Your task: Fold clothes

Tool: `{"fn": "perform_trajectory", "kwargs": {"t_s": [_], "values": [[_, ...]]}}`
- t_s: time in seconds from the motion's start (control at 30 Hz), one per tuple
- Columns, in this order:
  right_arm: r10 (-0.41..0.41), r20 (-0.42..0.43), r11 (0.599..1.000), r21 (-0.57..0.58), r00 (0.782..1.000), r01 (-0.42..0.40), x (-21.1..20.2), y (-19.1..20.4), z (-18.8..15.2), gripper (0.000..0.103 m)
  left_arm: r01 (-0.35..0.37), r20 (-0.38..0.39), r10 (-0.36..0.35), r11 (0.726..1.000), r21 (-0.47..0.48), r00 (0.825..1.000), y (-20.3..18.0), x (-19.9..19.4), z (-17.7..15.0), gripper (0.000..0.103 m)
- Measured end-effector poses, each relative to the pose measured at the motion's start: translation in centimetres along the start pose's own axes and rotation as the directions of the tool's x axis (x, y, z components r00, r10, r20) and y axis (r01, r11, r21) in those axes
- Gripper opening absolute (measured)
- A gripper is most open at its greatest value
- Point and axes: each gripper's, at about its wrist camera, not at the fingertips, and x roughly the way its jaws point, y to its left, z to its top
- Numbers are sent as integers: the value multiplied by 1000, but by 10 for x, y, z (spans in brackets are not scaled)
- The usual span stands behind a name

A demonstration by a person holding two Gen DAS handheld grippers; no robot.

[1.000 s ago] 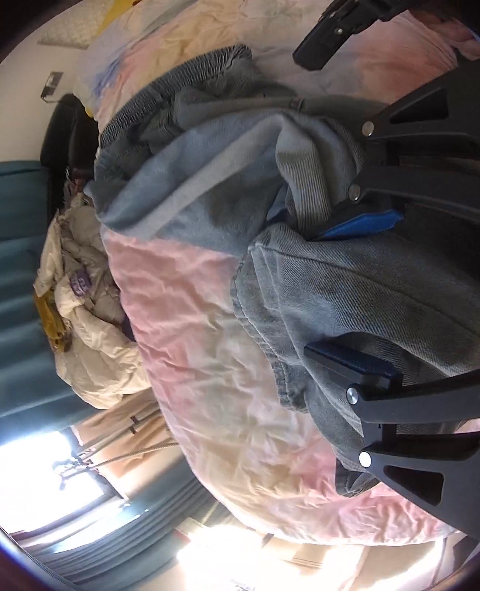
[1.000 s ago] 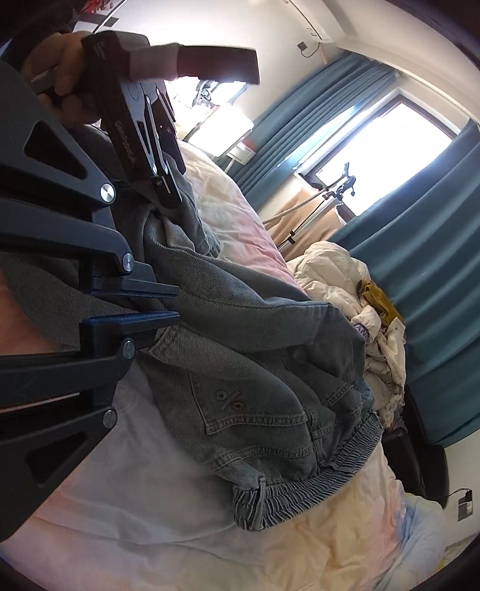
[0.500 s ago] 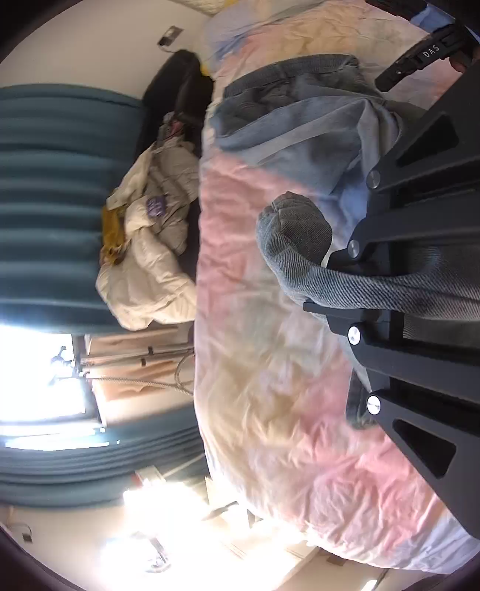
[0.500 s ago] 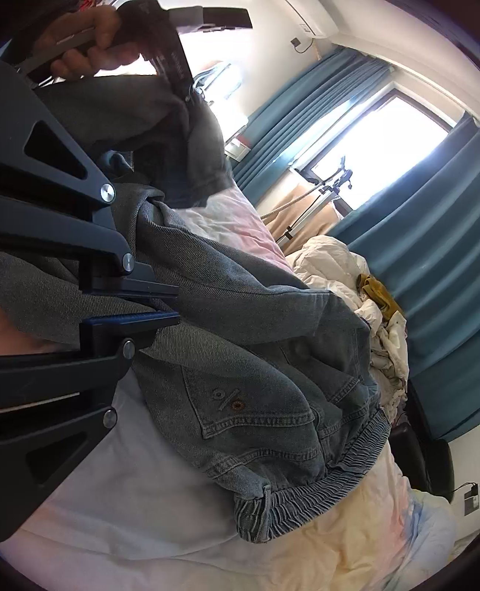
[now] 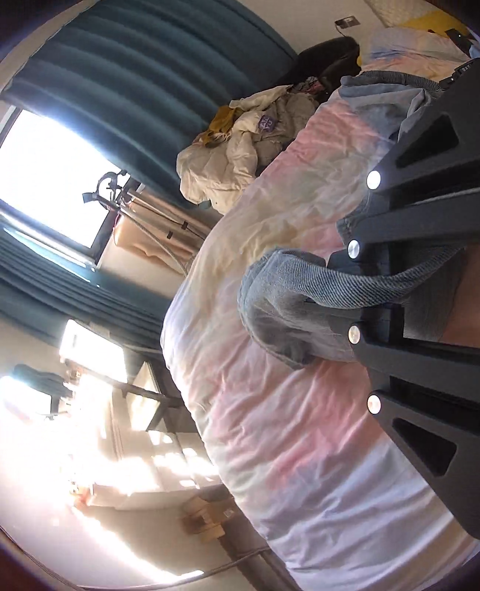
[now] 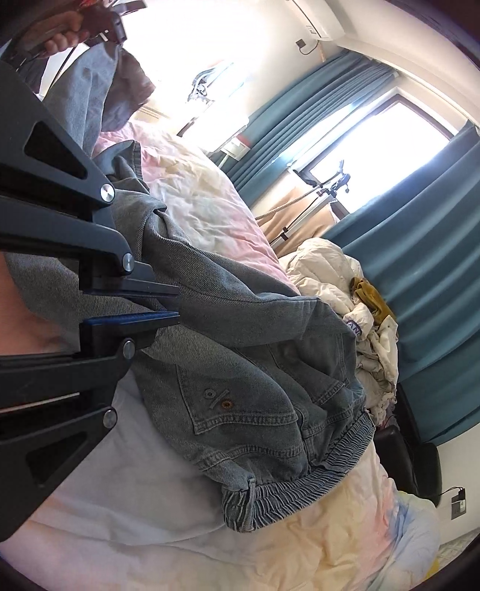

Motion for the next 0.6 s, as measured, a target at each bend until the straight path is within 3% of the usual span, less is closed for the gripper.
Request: {"fn": "perform_trajectory", "kwargs": {"t_s": [0.13, 0.27, 0.33, 0.37, 0.53, 0.6], "values": [[-22, 8, 993, 112, 1000, 21, -12, -27, 19, 8, 4, -72, -13, 993, -116, 997, 34, 24, -16, 7], [-53, -23, 956, 289, 998, 57, -9, -72, 43, 11, 15, -64, -22, 995, -102, 998, 33, 28, -19, 7], [-65, -42, 928, 366, 997, 76, 0, -96, 50, 46, 10, -56, -14, 997, -79, 998, 31, 31, -19, 7], [-65, -48, 913, 401, 997, 79, 5, -108, 52, 52, 5, -54, -8, 998, -69, 999, 30, 33, -19, 7], [52, -73, 775, 632, 996, 6, 44, -166, 42, 56, 10, -78, -20, 992, -126, 997, 43, 45, -16, 7], [37, -84, 768, 640, 996, 25, 55, -176, 44, 56, 15, -84, -28, 988, -155, 996, 48, 49, -16, 7]]}}
